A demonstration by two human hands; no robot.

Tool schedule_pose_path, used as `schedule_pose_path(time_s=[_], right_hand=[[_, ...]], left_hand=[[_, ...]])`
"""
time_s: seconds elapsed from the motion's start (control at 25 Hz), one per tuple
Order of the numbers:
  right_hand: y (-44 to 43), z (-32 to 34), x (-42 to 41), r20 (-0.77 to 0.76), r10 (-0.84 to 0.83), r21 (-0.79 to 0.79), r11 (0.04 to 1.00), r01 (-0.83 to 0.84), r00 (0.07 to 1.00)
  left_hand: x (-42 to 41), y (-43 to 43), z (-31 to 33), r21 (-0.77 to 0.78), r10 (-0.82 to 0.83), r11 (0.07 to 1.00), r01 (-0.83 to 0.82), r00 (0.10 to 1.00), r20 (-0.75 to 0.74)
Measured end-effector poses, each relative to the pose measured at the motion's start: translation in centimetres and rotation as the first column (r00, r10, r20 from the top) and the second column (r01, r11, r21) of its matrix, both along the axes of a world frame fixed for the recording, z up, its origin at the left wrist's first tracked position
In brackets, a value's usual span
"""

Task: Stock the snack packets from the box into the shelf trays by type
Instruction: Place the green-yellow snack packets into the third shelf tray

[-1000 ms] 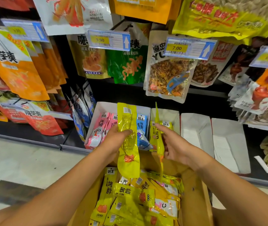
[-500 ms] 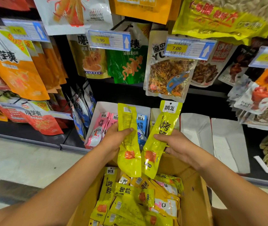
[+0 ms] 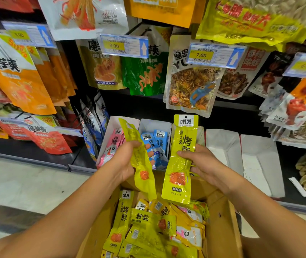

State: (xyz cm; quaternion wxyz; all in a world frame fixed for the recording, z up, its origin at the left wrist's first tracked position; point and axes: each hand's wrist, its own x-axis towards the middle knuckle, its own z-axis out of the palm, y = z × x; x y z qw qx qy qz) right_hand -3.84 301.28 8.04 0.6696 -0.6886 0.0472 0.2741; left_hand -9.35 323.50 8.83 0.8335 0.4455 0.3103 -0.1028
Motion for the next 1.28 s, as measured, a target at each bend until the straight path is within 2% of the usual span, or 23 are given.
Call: schedule_pose_path(time_s=[0.32, 0.56, 0.8, 0.96, 1.04, 1.16, 1.28], right_hand=[[-0.2, -0.7, 0.1, -0.066, 0.025, 0.041, 0.999, -0.023, 0.998], [-0.1, -0.9, 0.0, -0.090, 0.022, 0.078, 0.997, -0.015, 0.996], [-0.3, -1.1, 0.3, -0.079, 0.008, 0.134, 0.991, 0.002, 0.997], [-0.6, -1.2, 0.4, -0.061, 0.035, 0.061, 0.998, -0.031, 0.998], [-0.8, -1.4, 0.6, -0.048, 0.041, 0.036, 0.999, -0.039, 0.998], [-0.6, -1.3, 0.4, -0.027, 0.051, 0.076, 0.996, -0.049, 0.998], [0.0, -1.6, -0.1, -0.008, 0.073, 0.098, 0.993, -0.071, 0.997]], left_hand=[[0.0, 0.5, -0.3, 0.052, -0.190, 0.979, 0.200, 0.970, -0.149], [0.3, 0.4, -1.1, 0.214, -0.124, 0.964, 0.160, 0.977, -0.173], [0.6, 0.3, -1.3, 0.269, -0.034, 0.961, 0.068, 0.991, -0.128], [0.6, 0.1, -1.3, 0.309, -0.072, 0.947, 0.085, 0.996, -0.054], [0.5, -0.4, -1.2, 0.401, -0.109, 0.911, 0.095, 0.994, 0.014], [0.2, -1.1, -1.1, 0.486, -0.175, 0.865, 0.122, 0.982, 0.065], [0.5, -1.5, -1.7, 0.379, -0.196, 0.913, 0.154, 0.978, 0.073]])
